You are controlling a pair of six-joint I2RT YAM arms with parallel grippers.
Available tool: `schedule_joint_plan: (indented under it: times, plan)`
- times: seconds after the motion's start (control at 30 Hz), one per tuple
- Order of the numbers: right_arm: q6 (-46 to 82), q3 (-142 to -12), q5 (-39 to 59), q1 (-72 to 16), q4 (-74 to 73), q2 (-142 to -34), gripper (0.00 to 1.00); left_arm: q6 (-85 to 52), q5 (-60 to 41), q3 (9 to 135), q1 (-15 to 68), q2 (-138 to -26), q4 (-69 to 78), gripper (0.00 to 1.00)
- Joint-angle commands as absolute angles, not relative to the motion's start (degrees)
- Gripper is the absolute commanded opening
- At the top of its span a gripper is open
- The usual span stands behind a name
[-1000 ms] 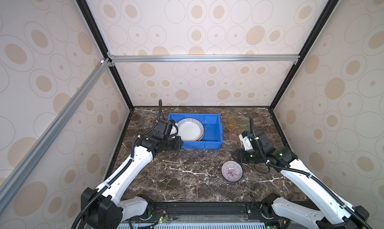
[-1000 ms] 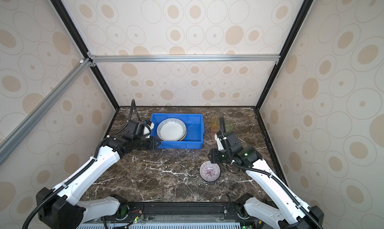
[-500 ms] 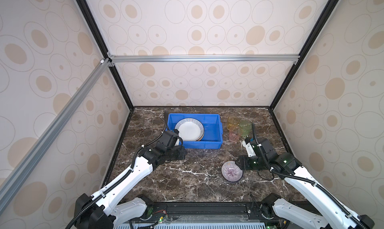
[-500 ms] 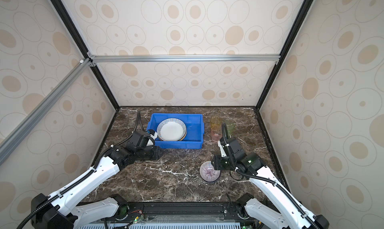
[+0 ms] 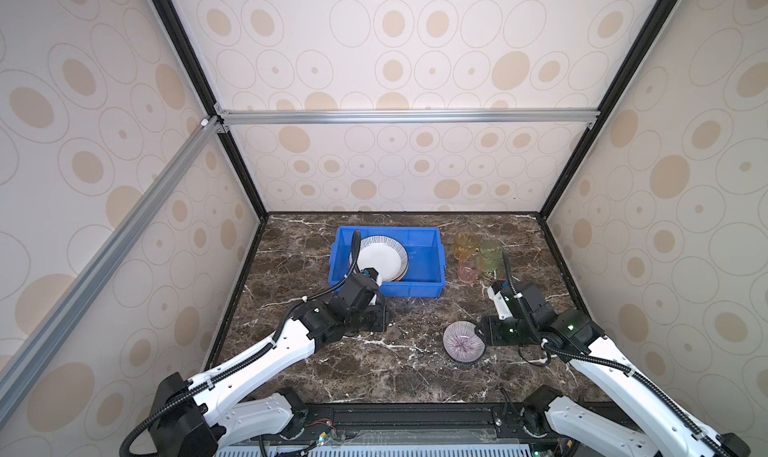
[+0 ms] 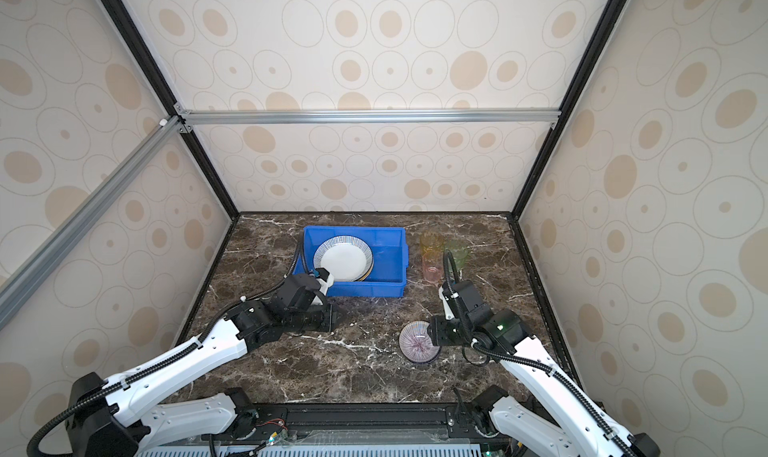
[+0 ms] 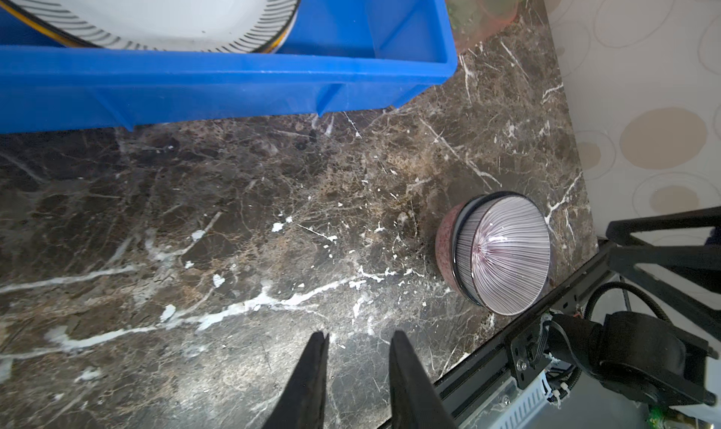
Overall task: Place the mixed dishes into the plastic bin
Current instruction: 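Move both grippers toward the purple-striped bowl on the table, then close the left gripper on the purple-striped bowl rim while right gripper hovers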
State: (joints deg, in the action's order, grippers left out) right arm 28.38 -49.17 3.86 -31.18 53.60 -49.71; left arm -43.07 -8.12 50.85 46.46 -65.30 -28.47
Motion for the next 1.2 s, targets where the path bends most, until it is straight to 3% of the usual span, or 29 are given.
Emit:
schedule_joint_plan:
  times: [0.0, 1.17]
  plan:
    - [29.6, -48.2, 2.5, -31.8, 53.9, -49.6, 0.5, -44.9, -6.4, 52.7, 48.8, -67.7, -25.9, 0.29]
    - [29.6, -46.8, -3.9, -32.0, 55.5, -46.5, 0.5, -41.8, -10.9, 69.2, 60.2, -94.6, -20.0, 0.34]
